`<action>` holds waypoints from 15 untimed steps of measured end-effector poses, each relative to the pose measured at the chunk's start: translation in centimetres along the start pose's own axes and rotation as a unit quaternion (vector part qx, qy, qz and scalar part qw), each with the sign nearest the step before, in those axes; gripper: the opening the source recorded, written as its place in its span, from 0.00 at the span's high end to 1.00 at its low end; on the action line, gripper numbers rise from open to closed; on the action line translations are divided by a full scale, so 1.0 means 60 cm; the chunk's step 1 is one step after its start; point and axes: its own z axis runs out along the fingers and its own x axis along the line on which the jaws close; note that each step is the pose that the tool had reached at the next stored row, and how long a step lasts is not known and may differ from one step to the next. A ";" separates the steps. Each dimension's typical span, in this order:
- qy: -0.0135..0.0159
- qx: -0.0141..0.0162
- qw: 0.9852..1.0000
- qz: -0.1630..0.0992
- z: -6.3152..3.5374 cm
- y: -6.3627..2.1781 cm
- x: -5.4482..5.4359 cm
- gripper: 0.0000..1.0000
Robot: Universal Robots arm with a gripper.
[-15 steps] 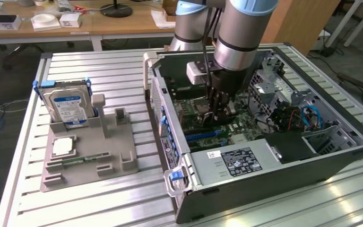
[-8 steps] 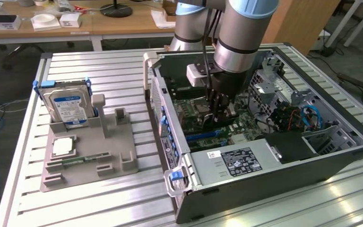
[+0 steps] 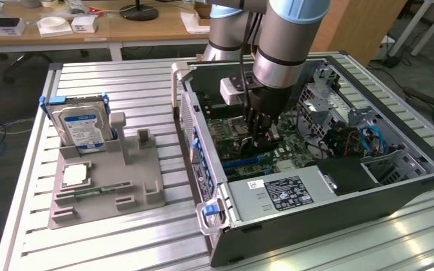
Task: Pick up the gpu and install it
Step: 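Insert the gpu into the slot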
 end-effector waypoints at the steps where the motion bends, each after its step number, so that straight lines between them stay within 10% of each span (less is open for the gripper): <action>1: 0.000 0.000 1.000 0.000 0.000 0.000 0.000 0.74; 15: 0.000 0.000 1.000 0.000 0.010 0.006 0.000 0.74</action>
